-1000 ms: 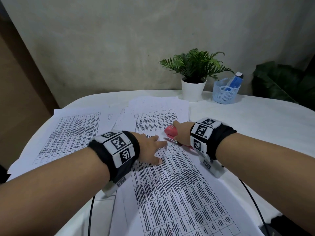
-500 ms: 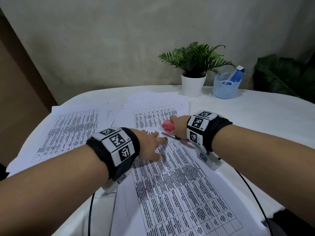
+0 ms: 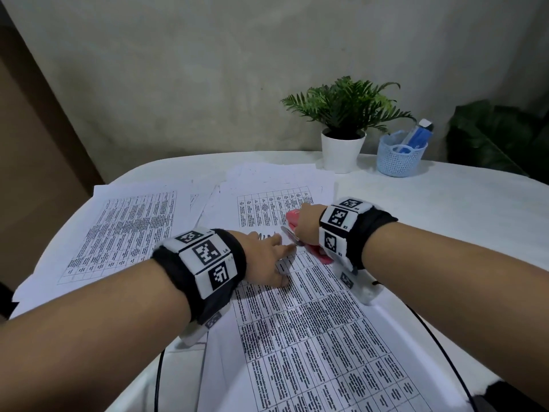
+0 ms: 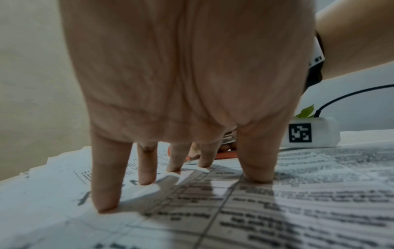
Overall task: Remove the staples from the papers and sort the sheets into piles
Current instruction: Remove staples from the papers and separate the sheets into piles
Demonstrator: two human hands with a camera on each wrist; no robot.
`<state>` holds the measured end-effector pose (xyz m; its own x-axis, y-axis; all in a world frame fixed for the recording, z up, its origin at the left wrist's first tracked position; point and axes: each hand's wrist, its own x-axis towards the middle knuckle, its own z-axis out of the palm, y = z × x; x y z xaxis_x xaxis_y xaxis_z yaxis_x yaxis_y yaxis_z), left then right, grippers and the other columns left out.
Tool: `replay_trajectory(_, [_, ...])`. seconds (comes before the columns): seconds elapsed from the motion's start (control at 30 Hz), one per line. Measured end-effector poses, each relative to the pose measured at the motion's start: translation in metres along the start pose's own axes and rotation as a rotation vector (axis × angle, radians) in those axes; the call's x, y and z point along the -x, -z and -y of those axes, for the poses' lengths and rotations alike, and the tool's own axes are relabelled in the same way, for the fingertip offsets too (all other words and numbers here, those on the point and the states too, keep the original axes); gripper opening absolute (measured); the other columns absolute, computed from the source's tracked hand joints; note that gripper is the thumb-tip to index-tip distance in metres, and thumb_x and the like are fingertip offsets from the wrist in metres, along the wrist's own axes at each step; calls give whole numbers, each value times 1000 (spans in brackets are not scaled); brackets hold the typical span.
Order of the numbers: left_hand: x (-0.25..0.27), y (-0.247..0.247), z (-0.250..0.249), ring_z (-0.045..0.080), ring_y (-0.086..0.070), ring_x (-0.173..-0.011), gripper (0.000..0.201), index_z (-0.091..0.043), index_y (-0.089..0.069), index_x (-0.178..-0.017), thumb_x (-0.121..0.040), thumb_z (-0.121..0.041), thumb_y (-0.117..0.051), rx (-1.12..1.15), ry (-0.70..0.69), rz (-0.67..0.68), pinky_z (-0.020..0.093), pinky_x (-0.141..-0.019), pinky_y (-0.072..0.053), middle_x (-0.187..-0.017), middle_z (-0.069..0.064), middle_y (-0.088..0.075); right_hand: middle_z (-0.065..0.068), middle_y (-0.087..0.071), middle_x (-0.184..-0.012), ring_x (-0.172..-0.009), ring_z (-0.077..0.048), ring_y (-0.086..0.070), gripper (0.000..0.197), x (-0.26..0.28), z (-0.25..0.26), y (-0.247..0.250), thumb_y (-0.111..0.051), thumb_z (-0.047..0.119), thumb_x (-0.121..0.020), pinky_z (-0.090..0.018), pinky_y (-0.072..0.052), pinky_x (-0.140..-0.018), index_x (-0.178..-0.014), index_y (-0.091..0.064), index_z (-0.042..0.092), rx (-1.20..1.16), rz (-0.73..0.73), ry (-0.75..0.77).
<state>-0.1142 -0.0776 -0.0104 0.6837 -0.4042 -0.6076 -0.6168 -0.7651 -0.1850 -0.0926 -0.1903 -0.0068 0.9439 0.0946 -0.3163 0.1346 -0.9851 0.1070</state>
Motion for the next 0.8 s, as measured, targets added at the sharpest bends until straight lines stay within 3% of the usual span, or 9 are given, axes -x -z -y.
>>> replay_trajectory(0.1, [1,0,2,36,-13,-145,70,-31,4,-152,-97,-54,-33,11,-18,2,52,-111,-23,-161,2,7,-9,-48,-83,-66,-16,-42,26,3,-8,5,-30,20,-101,-18,-37,-59,-118,-44,6,39,46,18])
replay_trajectory(0.13, [3,1,5,35,-16,-144,69,-31,2,-152,-98,-51,-36,33,-35,-2,52,-112,-23,-161,4,7,-13,-53,-94,-67,-16,-43,23,5,-11,6,-30,19,-102,-18,-34,-54,-115,-45,7,25,58,22])
replay_trajectory(0.2, [6,0,14,30,-22,-144,70,-27,-4,-152,-97,-46,-43,72,-72,-10,50,-113,-27,-160,9,4,-15,-56,-114,-76,-16,-45,21,9,-18,6,-34,20,-101,-22,-36,-59,-100,-52,10,-23,63,26])
replay_trajectory(0.27, [8,-5,24,29,-16,-146,78,-22,-8,-152,-92,-51,-48,59,-36,-28,51,-114,-26,-160,10,6,-12,-55,-98,-61,-14,-42,23,14,-22,3,-36,21,-100,-22,-36,-55,-81,-46,13,-67,42,35])
replay_trajectory(0.33, [14,-12,31,29,-13,-146,82,-19,-17,-150,-87,-58,-52,45,36,-39,52,-114,-26,-160,8,0,-7,-51,-81,-55,-12,-40,15,22,-22,3,-33,20,-101,-20,-34,-51,-96,-44,10,-114,30,17])
replay_trajectory(0.4, [21,-18,35,25,-26,-142,83,-16,-22,-149,-86,-60,-53,108,54,-11,46,-113,-29,-158,4,-16,-9,-59,-90,-67,-17,-51,25,30,-19,4,-38,22,-99,-23,-42,-57,-116,-46,5,-193,22,-1])
replay_trajectory(0.47, [26,-23,34,22,-34,-138,83,-15,-23,-148,-86,-59,-55,165,50,-14,43,-112,-32,-156,2,-24,-9,-61,-103,-76,-18,-55,33,35,-17,5,-48,25,-94,-25,-48,-64,-121,-47,6,-258,33,-10])
replay_trajectory(0.6, [30,-29,30,21,-31,-140,85,-19,-17,-151,-85,-55,-59,219,67,-74,42,-112,-33,-158,-2,-17,-5,-60,-112,-88,-17,-55,37,39,-5,1,-52,27,-92,-27,-49,-79,-124,-48,10,-203,87,28])
replay_trajectory(0.8, [38,-25,27,20,-22,-144,83,-20,-14,-152,-88,-53,-55,249,58,-69,37,-114,-24,-160,-1,-11,-12,-54,-120,-105,-25,-57,38,53,14,-4,-35,31,-99,-35,-45,-94,-127,-42,5,-63,37,151])
